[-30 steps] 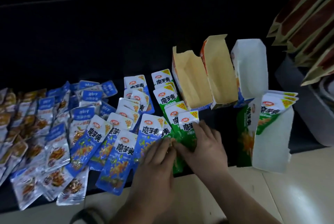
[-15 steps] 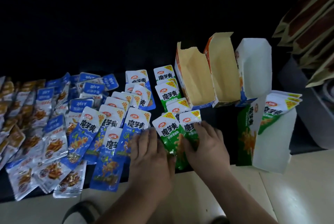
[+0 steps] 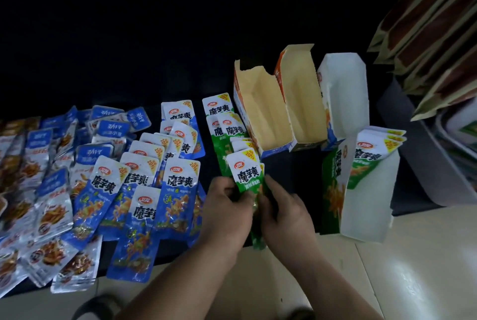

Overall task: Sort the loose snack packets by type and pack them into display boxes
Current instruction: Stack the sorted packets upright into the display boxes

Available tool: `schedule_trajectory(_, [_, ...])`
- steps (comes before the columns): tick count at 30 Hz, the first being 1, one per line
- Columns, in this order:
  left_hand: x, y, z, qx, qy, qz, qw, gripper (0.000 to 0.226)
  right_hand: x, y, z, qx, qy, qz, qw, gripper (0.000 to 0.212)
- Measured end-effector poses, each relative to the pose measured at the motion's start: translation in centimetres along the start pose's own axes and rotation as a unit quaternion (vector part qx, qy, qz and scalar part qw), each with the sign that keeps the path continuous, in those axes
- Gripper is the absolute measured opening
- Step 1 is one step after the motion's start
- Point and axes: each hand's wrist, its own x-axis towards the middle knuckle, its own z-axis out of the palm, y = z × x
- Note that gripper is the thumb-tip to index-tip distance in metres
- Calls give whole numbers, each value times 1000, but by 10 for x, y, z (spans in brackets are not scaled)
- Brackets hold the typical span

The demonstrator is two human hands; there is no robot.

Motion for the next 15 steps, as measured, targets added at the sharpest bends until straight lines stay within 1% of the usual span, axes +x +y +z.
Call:
schedule_trajectory(2, [0, 5, 4, -41, -4, -37, 998, 23, 0, -2, -4, 29, -43, 23, 998, 52])
schedule_trajectory(4, [-1, 5, 3, -53, 13, -49, 997, 27, -3, -8, -6, 103, -89, 42, 990, 50])
schedule_trajectory(5, [-3, 3, 0, -55, 28, -46, 997, 28, -5, -11, -7, 145, -99, 47, 983, 47])
schedule_trajectory(7, [-7, 3, -10, -63, 61, -41, 995, 31, -8, -14, -9, 195, -74, 63, 976, 48])
schedule_trajectory(9, [-13, 6, -24, -70, 85, -23, 994, 31, -9, -16, -12, 229, -61, 72, 969, 51])
schedule_trajectory(11, [-19, 10, -36, -71, 91, 8, 993, 30, -9, -30, -18, 284, -110, 93, 948, 55])
schedule_trajectory(13, [-26, 15, -46, -82, 82, 36, 993, 32, -9, -45, -22, 331, -159, 95, 925, 56])
schedule_trajectory(15, [-33, 21, -52, -78, 59, 67, 993, 38, -11, -59, -27, 347, -159, 72, 922, 53])
